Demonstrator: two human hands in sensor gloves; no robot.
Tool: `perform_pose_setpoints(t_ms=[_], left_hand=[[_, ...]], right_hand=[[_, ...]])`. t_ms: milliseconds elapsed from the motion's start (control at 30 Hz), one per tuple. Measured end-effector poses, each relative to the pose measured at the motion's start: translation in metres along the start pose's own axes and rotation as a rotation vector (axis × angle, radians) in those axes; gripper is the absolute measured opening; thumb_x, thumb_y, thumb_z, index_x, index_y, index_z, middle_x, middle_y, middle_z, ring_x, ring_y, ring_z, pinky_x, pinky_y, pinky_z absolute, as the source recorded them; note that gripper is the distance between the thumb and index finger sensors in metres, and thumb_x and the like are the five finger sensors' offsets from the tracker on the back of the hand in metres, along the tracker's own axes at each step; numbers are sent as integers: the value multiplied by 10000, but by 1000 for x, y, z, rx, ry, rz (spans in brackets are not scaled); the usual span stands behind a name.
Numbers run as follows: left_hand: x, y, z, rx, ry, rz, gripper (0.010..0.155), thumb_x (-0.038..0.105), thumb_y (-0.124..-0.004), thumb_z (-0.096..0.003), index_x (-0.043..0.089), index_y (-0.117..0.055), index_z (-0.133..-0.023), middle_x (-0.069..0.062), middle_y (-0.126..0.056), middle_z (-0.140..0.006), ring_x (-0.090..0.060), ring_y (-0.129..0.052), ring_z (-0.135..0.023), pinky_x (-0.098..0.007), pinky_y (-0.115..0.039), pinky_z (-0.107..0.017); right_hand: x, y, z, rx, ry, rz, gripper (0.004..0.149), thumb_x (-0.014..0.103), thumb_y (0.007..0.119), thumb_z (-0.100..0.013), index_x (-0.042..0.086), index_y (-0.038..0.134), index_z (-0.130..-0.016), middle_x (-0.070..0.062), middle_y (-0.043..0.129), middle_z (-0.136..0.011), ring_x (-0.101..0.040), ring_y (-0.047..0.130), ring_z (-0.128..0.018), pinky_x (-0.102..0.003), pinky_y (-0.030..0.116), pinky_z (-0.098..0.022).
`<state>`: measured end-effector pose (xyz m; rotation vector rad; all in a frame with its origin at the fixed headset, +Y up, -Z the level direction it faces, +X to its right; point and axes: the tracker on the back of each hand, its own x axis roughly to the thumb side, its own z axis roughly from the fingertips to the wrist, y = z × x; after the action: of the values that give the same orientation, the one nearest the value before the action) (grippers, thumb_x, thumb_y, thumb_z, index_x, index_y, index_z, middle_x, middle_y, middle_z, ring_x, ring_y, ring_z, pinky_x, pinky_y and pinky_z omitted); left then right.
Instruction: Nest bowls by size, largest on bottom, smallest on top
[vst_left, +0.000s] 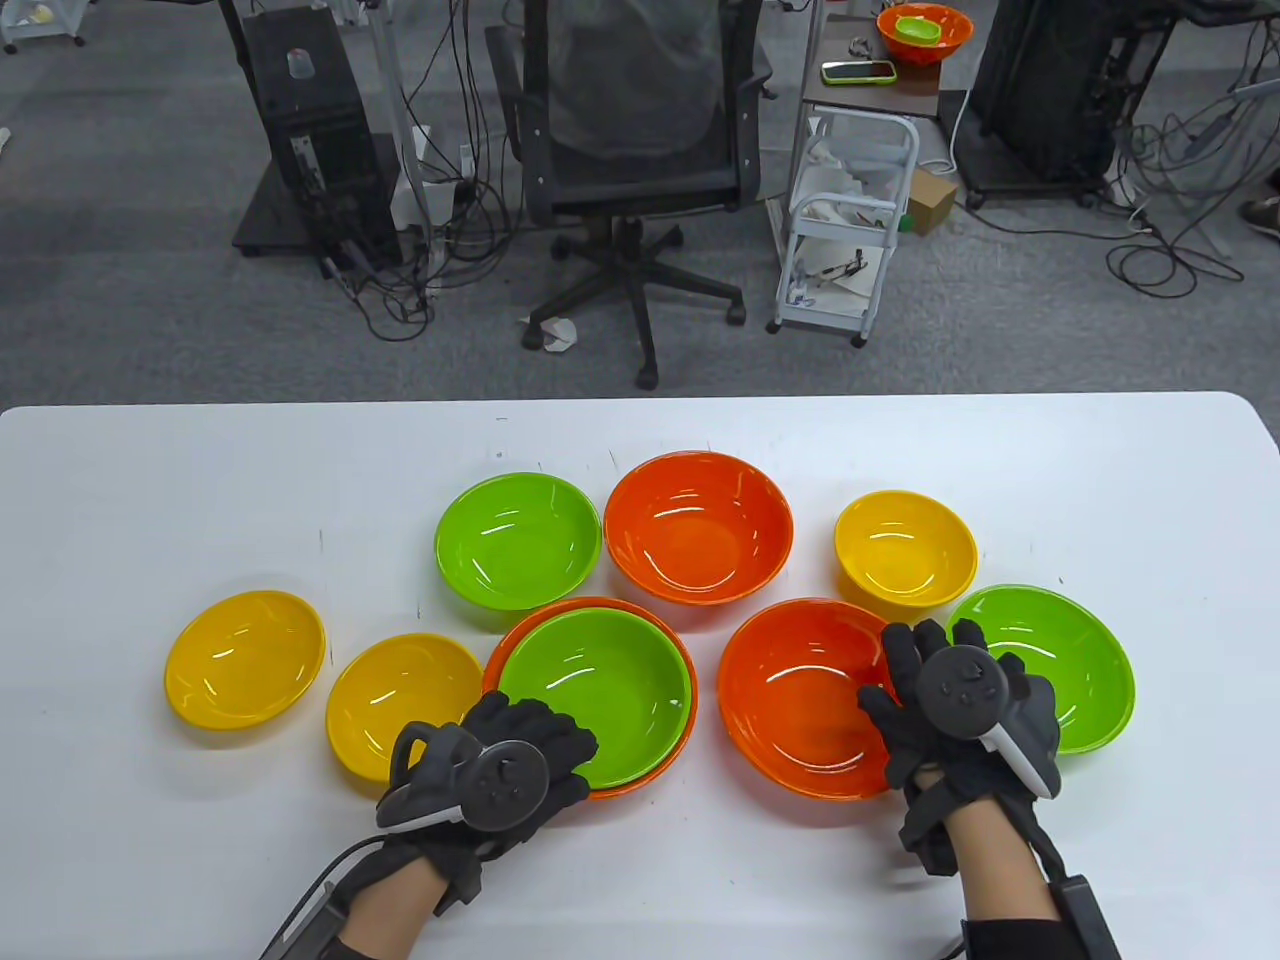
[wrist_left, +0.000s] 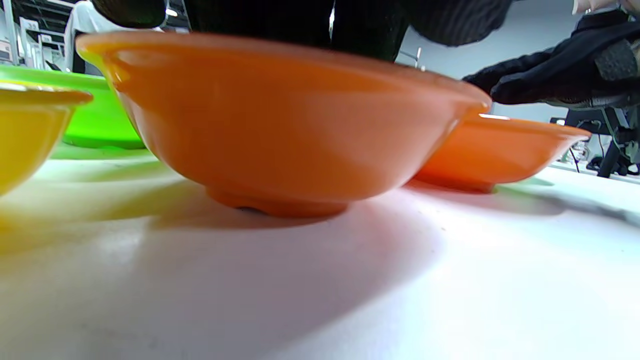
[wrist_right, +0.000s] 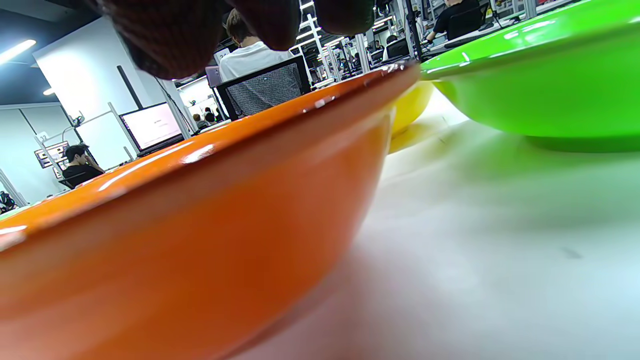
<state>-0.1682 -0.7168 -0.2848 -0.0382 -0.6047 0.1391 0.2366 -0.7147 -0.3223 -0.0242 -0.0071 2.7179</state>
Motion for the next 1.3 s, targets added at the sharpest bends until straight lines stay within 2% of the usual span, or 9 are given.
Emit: perform_pose_setpoints(t_ms=[267,500,733,933,1000,1167,1300], left_hand=[[-31,25,17,119,142,-27,576,525,-672,-487,304,-725,-1016,-47,-740,-1096,-371,-709,-1056,-652,-561,-763],[-92,37,41,142,425,-116,601,535,-676,-490,309,-683,-1046,-54,-713,-1115,-378,-692,-1067,-657,-554,-764],[-143,41,71,147,660,-15,635,525,-701,-501,302,-613,-1090,-72,-655,-1150,-400,-650,-1085,-678,-516,-767],[-170,35,87,103,823,31,692,459,-742,-518,282,-485,-1136,-91,-583,-1177,-418,-597,-1101,-686,-477,-772],[-176,29,87,58,859,29,693,427,-754,-522,278,-474,-1139,-92,-564,-1183,-419,-580,-1108,-684,-467,-775],[-187,11,83,-68,912,37,701,379,-783,-521,271,-470,-1139,-100,-530,-1193,-427,-545,-1117,-682,-441,-776],[-189,1,78,-125,928,10,696,371,-785,-521,270,-477,-1137,-96,-527,-1195,-423,-533,-1122,-669,-415,-782]], right_hand=[[1,1,0,-4,-9,2,703,428,737,-497,150,493,-1096,-204,399,-1150,-511,146,-1039,-748,96,-644],[2,2,0,0,-16,5,703,429,736,-498,148,493,-1096,-200,395,-1150,-512,150,-1039,-748,99,-644],[1,3,0,1,-15,-15,703,428,736,-498,148,493,-1096,-204,402,-1149,-512,151,-1038,-748,101,-644],[-3,2,0,0,-4,-32,701,427,736,-499,147,495,-1095,-204,400,-1149,-513,150,-1038,-749,101,-644],[-4,2,-1,1,0,-37,702,427,736,-498,148,495,-1095,-206,400,-1149,-512,151,-1038,-748,99,-645],[-5,1,0,4,2,-40,701,426,736,-498,145,498,-1094,-207,403,-1148,-513,151,-1037,-748,102,-645],[-5,1,-1,6,-1,-41,700,427,736,-498,144,500,-1094,-206,404,-1148,-513,153,-1038,-748,102,-645]])
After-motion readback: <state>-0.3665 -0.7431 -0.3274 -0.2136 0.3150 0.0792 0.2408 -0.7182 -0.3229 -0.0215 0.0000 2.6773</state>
